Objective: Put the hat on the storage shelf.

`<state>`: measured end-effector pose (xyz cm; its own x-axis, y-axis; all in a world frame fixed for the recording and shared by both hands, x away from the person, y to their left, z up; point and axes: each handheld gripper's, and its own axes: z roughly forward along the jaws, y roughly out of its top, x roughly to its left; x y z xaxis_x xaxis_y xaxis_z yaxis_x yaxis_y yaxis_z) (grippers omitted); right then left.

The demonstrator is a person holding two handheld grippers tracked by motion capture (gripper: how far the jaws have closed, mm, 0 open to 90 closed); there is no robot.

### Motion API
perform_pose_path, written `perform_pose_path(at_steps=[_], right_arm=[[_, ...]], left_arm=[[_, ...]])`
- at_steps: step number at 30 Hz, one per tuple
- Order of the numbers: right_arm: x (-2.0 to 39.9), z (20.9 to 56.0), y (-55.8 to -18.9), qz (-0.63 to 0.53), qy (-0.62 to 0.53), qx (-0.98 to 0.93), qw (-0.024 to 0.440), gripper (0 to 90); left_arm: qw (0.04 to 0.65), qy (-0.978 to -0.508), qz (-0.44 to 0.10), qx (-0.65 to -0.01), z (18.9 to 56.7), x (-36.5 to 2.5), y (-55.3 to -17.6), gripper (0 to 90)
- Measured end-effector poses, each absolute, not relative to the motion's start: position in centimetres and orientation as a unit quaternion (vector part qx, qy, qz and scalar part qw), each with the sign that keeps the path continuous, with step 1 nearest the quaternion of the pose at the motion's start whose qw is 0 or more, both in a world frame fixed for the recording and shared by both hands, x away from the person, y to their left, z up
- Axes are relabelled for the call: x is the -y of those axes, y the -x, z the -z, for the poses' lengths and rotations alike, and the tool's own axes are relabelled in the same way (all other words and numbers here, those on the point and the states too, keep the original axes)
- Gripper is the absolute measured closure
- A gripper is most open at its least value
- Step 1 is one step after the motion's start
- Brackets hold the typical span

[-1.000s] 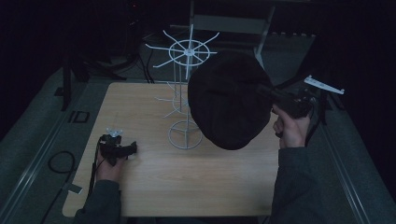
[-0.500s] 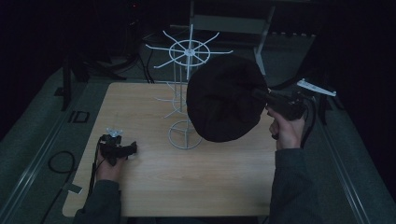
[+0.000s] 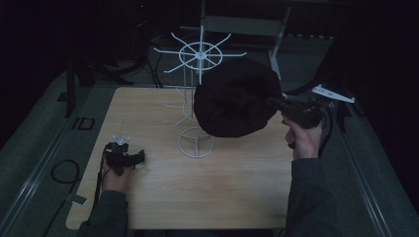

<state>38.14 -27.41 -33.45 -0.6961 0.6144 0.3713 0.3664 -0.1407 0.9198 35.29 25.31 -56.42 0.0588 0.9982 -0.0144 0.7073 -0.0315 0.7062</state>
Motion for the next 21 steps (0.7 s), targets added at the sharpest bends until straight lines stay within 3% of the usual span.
perform_pose_path(at_steps=[11, 21], right_arm=[[27.9, 33.47, -37.8, -0.653, -0.376, -0.649, 0.101, 48.8], [28.3, 34.38, -37.58, -0.625, -0.382, -0.67, 0.122, 46.5]], left_arm=[[0.283, -0.67, -0.257, -0.636, 56.41, -25.31, -35.29, 14.4], [0.283, -0.67, -0.257, -0.636, 56.41, -25.31, -35.29, 14.4]])
